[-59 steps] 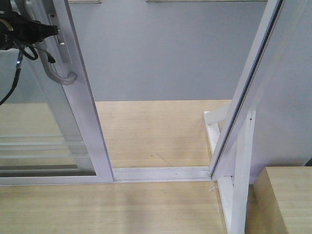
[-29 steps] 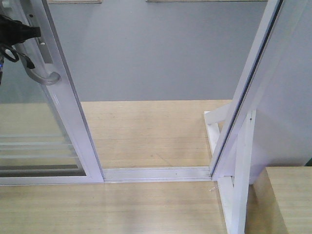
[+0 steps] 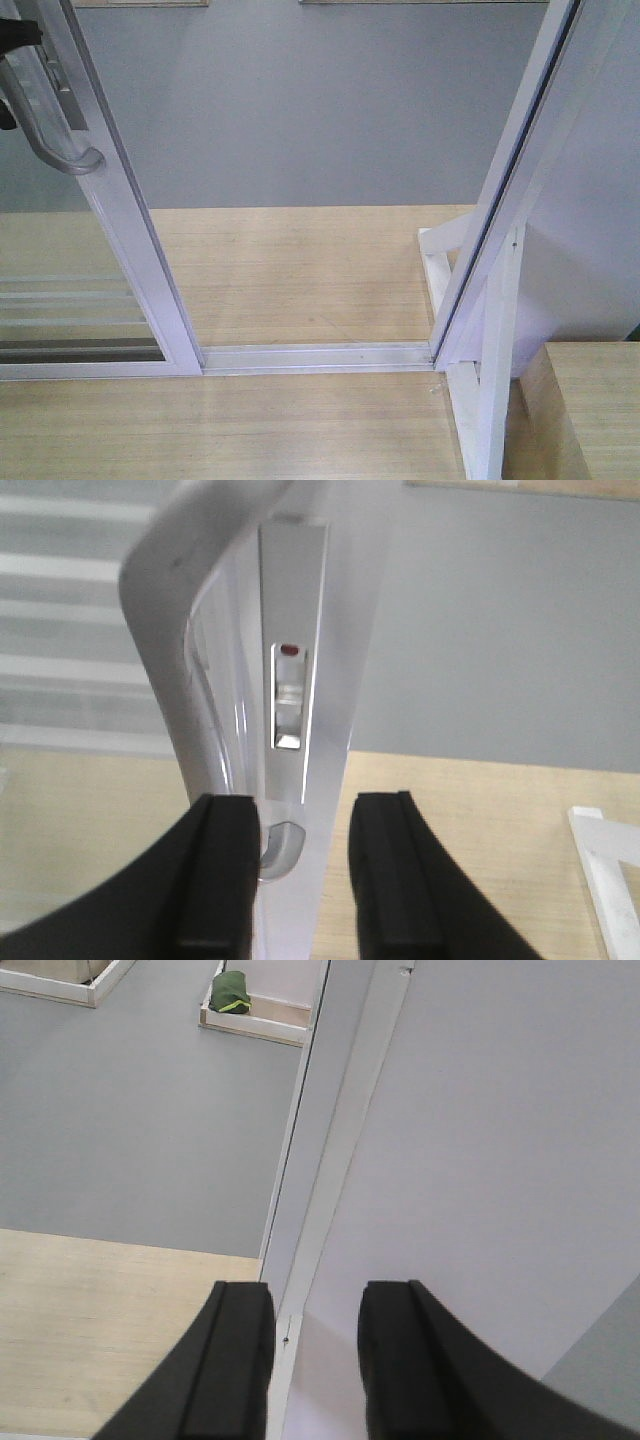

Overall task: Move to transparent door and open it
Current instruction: 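Open the left gripper and withdraw it from the handle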

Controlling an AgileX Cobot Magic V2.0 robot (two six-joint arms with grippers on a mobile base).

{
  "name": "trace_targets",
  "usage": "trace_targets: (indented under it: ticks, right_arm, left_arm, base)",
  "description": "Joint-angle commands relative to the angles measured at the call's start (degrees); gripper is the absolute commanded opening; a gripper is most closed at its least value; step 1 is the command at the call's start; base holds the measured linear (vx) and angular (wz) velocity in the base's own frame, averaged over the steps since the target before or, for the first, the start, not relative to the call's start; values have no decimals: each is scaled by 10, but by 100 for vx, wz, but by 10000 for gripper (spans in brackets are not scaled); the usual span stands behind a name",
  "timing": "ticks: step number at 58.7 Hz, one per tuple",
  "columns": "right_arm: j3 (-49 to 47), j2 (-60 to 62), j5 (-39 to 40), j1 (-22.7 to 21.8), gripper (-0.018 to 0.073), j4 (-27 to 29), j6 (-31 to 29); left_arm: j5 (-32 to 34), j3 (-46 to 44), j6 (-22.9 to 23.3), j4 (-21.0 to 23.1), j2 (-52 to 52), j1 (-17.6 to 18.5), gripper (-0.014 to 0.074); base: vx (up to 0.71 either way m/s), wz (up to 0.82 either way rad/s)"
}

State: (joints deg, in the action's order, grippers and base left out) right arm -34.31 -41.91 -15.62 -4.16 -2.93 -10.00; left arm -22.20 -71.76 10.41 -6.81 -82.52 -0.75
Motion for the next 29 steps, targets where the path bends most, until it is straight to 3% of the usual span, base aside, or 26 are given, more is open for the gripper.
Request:
trace_targets:
  ticks: [1,7,16,22,29]
  right_arm:
    - [-18,0,43,-3,302,-4,-6]
    - [-18,0,41,-3,302,-3,-5]
    - [-18,0,41,-3,302,-3,-5]
    - [-18,0,41,-3,302,-3,-5]
    - [-18,0,41,-3,302,-3,-5]
  left_arm:
    - [27,-18,0,4,50,3,290]
    - [57,13,0,4,90,3,228]
    - [164,135,3,7,181,3,156]
    - [236,258,7,51,264,3,113]
    - [246,363,7,101,365,3,87]
  base:
    - [0,0]
    - [0,0]
    - [0,0]
    - [0,0]
    - [0,0]
